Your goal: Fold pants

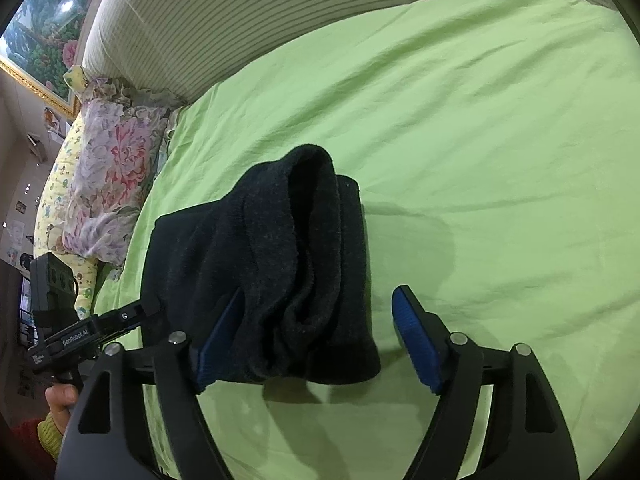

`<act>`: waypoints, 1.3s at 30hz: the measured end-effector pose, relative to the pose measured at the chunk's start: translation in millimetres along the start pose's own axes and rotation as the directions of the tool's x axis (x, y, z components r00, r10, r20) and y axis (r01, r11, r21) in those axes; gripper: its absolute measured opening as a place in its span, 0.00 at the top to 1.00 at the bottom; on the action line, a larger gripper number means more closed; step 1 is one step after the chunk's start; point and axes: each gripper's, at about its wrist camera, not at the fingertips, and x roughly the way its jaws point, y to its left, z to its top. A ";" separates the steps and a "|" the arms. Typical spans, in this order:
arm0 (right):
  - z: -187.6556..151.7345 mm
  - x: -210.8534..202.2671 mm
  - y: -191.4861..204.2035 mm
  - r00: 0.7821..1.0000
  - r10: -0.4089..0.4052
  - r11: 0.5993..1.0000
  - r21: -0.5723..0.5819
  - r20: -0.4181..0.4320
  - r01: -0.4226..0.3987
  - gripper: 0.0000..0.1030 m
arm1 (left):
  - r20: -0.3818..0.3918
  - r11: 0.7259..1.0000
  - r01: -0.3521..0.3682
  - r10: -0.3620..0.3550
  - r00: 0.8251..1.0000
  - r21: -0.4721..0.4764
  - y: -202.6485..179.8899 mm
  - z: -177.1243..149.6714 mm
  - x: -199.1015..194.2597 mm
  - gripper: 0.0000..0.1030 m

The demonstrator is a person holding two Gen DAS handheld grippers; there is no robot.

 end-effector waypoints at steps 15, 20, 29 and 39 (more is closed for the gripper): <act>-20.9 -16.8 23.9 0.997 -0.035 0.989 -0.139 0.070 0.044 0.07 | 0.091 0.990 -0.103 0.094 0.991 0.097 -25.0 -32.2 -24.7 0.21; -33.5 -24.4 36.7 0.994 -0.045 0.972 -0.227 0.100 0.067 0.05 | 0.126 0.978 -0.163 0.147 0.981 0.128 -34.4 -49.1 -30.4 0.21; -57.9 -39.5 55.1 0.975 -0.047 0.926 -0.357 0.217 0.124 0.04 | 0.208 0.965 -0.219 0.187 0.960 0.143 -41.8 -74.0 -41.5 0.18; -77.7 -31.5 61.0 0.972 -0.064 0.897 -0.415 0.226 0.155 0.04 | 0.273 0.938 -0.287 0.228 0.935 0.197 -53.0 -94.2 -39.0 0.18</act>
